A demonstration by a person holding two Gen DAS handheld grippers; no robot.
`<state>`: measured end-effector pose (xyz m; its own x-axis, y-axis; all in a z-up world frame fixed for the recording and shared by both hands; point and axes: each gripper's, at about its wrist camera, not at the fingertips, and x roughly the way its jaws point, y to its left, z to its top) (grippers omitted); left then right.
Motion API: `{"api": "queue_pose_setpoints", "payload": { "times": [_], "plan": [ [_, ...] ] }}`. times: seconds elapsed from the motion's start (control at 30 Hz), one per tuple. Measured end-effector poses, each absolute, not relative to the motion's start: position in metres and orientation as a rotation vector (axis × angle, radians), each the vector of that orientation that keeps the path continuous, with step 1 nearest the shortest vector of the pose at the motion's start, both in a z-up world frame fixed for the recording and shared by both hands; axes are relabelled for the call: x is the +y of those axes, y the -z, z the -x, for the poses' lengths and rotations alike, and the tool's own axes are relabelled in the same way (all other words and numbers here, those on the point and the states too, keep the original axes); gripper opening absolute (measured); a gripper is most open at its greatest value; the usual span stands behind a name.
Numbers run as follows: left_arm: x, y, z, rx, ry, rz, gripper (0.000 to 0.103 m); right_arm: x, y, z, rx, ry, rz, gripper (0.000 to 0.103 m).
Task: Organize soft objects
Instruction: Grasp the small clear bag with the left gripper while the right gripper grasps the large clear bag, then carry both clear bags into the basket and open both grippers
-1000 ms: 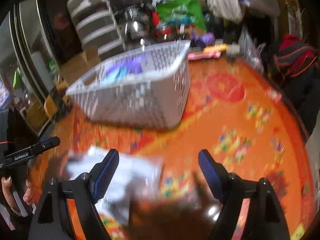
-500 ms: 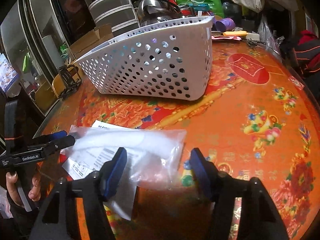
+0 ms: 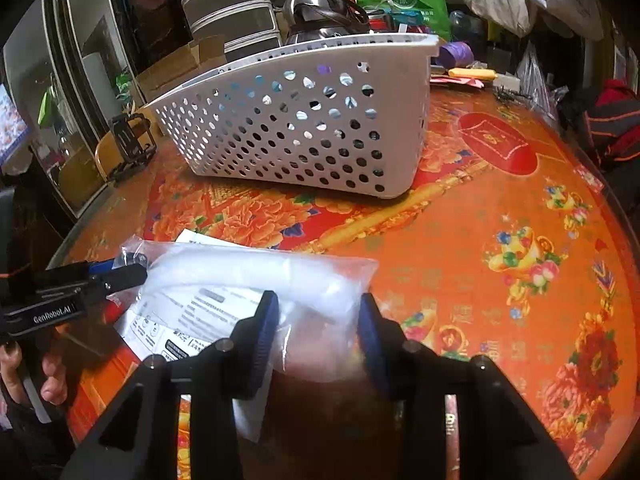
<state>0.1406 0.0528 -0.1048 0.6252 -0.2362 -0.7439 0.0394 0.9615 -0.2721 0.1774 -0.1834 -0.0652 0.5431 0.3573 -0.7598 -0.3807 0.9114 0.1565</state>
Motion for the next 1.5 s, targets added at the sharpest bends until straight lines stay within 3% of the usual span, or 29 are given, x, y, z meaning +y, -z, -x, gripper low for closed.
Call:
{"api": "queue_pose_setpoints", "payload": {
  "times": [0.27, 0.67, 1.3, 1.5],
  "plan": [
    [0.066, 0.103, -0.138, 0.85, 0.191, 0.325, 0.02, -0.186, 0.058, -0.167, 0.838, -0.453, 0.014, 0.014],
    [0.065, 0.08, -0.113, 0.694, 0.25, 0.309, 0.019, -0.189, 0.038, -0.14, 0.687, -0.433, 0.025, 0.013],
    [0.054, 0.064, -0.097, 0.616, 0.252, 0.232, 0.018, -0.198, 0.033, -0.133, 0.65, -0.442, -0.02, 0.01],
    [0.055, 0.036, -0.093, 0.576, 0.255, 0.225, 0.018, -0.198, 0.001, -0.129, 0.598, -0.463, -0.028, 0.01]
  ]
}}
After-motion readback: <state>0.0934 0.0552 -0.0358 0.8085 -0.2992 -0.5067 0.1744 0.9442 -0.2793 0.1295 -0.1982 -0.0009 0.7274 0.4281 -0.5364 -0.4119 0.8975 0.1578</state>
